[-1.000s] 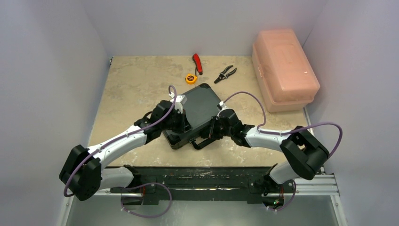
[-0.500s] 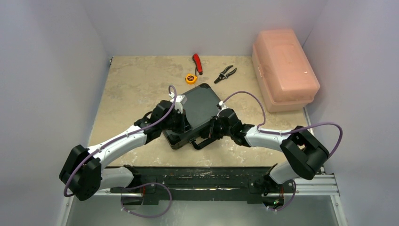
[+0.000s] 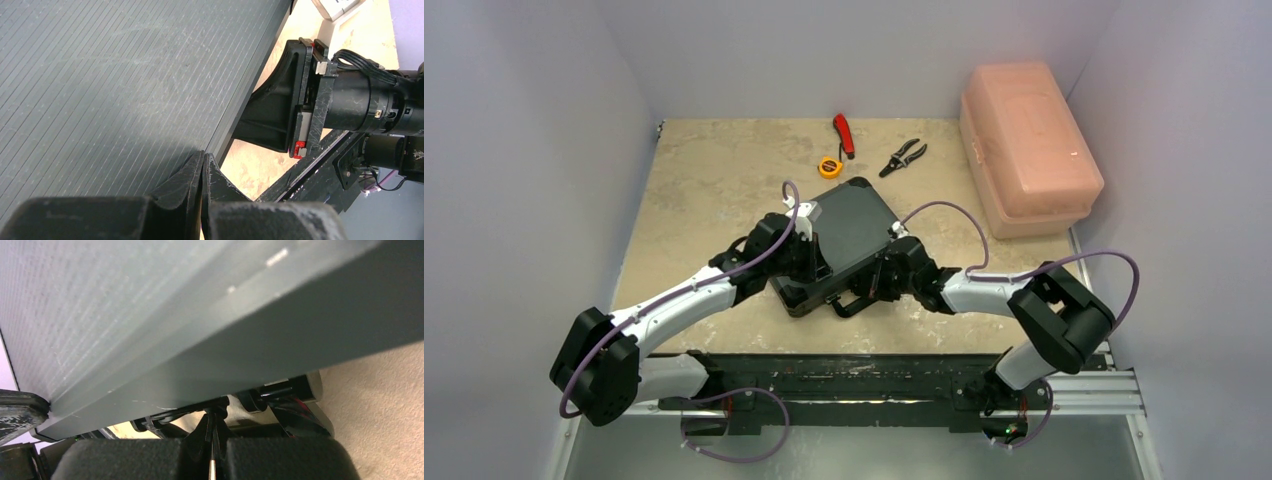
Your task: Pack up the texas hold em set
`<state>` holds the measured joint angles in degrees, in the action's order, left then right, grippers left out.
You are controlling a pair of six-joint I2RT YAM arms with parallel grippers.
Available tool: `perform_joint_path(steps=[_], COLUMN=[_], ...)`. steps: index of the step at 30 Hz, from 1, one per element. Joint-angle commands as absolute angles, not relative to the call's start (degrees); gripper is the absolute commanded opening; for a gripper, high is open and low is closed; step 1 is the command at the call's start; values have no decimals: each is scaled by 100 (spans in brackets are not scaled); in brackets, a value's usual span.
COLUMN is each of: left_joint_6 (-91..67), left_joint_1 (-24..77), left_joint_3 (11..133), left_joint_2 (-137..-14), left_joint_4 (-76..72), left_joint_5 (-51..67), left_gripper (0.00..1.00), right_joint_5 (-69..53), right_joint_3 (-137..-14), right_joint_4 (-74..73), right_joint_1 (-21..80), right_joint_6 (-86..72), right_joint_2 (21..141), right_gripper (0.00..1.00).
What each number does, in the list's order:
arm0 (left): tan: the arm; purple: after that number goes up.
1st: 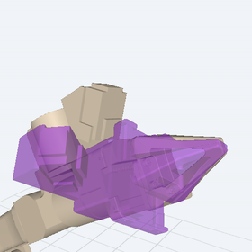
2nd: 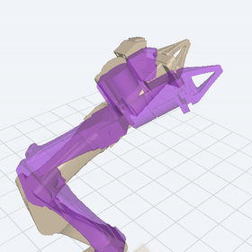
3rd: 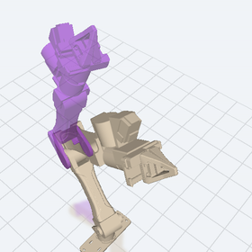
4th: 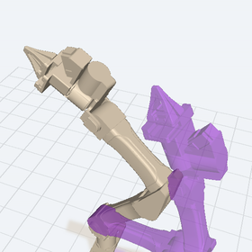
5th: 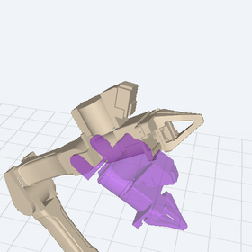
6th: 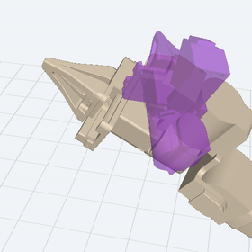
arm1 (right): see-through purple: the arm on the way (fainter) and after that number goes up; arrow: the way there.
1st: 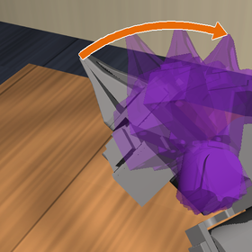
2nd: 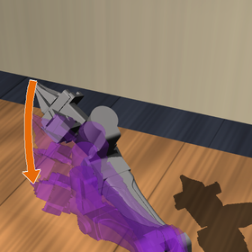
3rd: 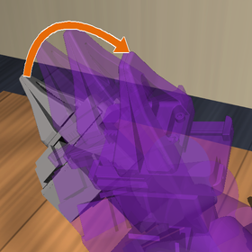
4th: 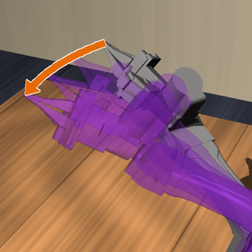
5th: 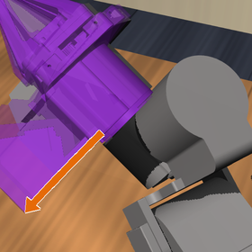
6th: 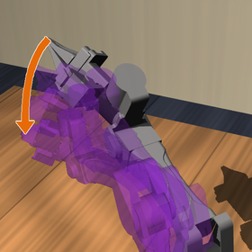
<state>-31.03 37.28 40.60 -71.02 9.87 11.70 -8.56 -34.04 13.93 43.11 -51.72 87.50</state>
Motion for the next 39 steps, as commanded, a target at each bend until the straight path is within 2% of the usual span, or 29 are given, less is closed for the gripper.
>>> perform_joint_path(steps=[1,20,39], left_joint_6=[-2996,-2997,-2997], left_joint_1=[3782,3783,3784], left_joint_3=[3656,3665,3665], left_joint_2=[-7512,-7532,-7523], left_joint_4=[2506,2524,2540], left_joint_5=[914,900,888], left_gripper=[0,0,0], right_joint_5=[-528,402,572], right_joint_3=[-3265,-3562,-3846], right_joint_4=[1544,705,563], right_joint_1=[4307,4306,4306], right_joint_6=[-5359,-5537,-5839], right_joint_2=[8809,9228,9880], right_gripper=[0,0,0])
